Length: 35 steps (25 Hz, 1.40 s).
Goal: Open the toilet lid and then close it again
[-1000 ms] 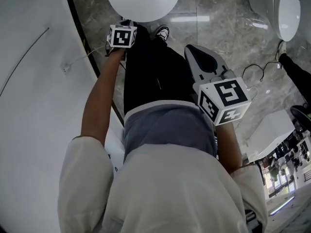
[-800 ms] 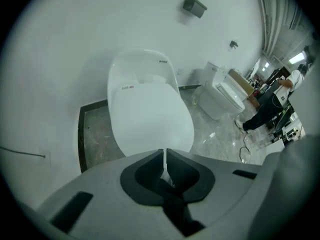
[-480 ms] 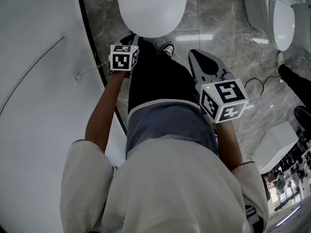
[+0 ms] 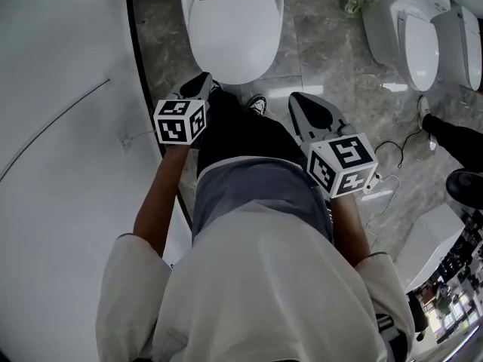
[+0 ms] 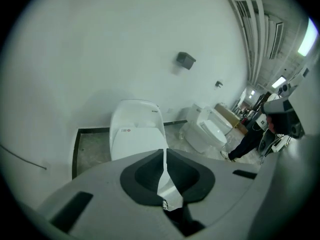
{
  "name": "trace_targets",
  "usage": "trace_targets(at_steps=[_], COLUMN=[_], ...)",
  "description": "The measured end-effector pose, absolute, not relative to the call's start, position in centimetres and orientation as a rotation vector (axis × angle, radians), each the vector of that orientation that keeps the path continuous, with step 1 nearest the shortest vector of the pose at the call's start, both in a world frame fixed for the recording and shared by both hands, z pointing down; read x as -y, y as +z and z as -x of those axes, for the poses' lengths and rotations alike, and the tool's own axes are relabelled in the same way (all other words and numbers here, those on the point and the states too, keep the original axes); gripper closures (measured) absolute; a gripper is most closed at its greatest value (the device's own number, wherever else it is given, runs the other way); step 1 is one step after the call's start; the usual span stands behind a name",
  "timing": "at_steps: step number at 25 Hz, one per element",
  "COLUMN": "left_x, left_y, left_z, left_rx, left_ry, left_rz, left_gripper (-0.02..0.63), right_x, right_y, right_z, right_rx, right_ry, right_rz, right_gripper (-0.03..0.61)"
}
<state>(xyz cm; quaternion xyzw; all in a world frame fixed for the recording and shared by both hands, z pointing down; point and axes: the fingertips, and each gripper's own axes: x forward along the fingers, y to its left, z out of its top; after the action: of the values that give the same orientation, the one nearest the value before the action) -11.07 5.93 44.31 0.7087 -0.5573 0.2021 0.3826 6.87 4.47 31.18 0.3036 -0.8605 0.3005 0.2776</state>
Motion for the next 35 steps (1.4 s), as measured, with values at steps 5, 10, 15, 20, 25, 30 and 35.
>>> trace_targets(at_steps=[5,10,15,20,25,30,35], left_x=[-7.0,-8.7,-8.5,-8.7,-8.9,-8.8,-9.1], left_y=[39.4,34.8,30.5,27.0,24.2,23.0,22.7], left_z=[11.3,11.9,12.9,12.3,9.8,8.8,8.9], left_rx=[1.476,1.527,1.601,1.664,1.671,1.672,1.69], left_ry=[0.463,0.413,0.333,0.31,0.279,0.255,0.239], left_rz=[-1.876,-1.91,-1.948,-1.997,-2.055,-2.078,-2.069], left_gripper=[0.592,0.592,0.592,0.592,0.592,0.592,0.592], right_x=[-4.7,-4.9,-4.0,-3.6,-4.3,-5.0,-5.2], right_y=[29.2,26.9,25.5,24.2,23.0,22.8,23.1], right_z=[-5.9,-5.0,-4.9,-5.9,-7.9,-8.1,-8.1], right_rx=[2.375,2.464,2.493,2.519,2.538,2.535,2.52], right_ry=[0.737,0.723,0.656,0.604,0.595,0.572,0.558], right_rz=[-0.803,-0.775,-0.753,-0.739,-0.713,-0.676,-0.666], right_gripper=[0.569,0.569,0.569,0.569,0.569,0.569,0.569])
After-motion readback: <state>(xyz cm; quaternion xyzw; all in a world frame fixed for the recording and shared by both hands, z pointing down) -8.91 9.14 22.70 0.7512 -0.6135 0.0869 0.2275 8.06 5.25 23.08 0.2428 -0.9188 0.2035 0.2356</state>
